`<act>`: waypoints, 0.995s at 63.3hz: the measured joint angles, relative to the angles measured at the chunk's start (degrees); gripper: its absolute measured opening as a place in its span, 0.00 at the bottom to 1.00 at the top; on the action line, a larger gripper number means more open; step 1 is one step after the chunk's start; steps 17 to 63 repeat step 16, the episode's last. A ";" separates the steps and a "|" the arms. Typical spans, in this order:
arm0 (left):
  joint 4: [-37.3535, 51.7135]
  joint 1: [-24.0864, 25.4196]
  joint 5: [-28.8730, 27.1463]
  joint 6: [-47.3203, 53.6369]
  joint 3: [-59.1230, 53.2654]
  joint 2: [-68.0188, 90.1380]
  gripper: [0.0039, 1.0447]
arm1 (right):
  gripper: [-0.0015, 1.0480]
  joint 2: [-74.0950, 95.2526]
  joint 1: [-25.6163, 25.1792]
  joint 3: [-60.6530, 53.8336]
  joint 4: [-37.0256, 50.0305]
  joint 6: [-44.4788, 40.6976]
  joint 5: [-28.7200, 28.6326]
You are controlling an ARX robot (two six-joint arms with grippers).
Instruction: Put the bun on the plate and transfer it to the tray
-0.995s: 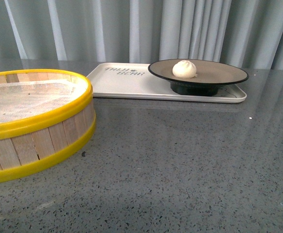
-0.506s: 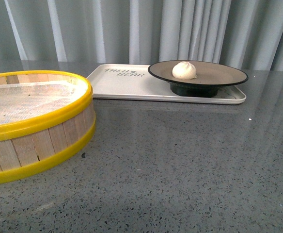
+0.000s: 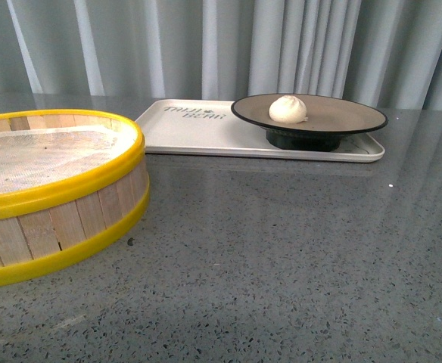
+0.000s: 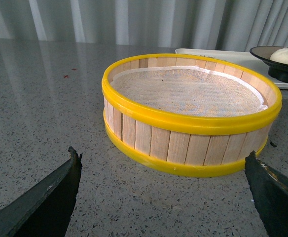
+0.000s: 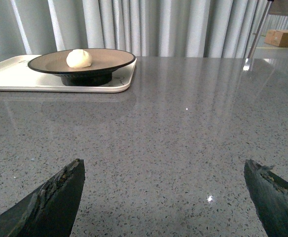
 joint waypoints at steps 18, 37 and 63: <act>0.00 0.00 0.00 0.00 0.00 0.00 0.94 | 0.92 0.00 0.00 0.00 0.00 0.00 0.00; 0.00 0.00 0.00 0.00 0.00 0.00 0.94 | 0.92 0.00 0.00 0.00 0.00 0.00 0.00; 0.00 0.00 0.00 0.00 0.00 0.00 0.94 | 0.92 0.00 0.00 0.00 0.00 0.00 0.00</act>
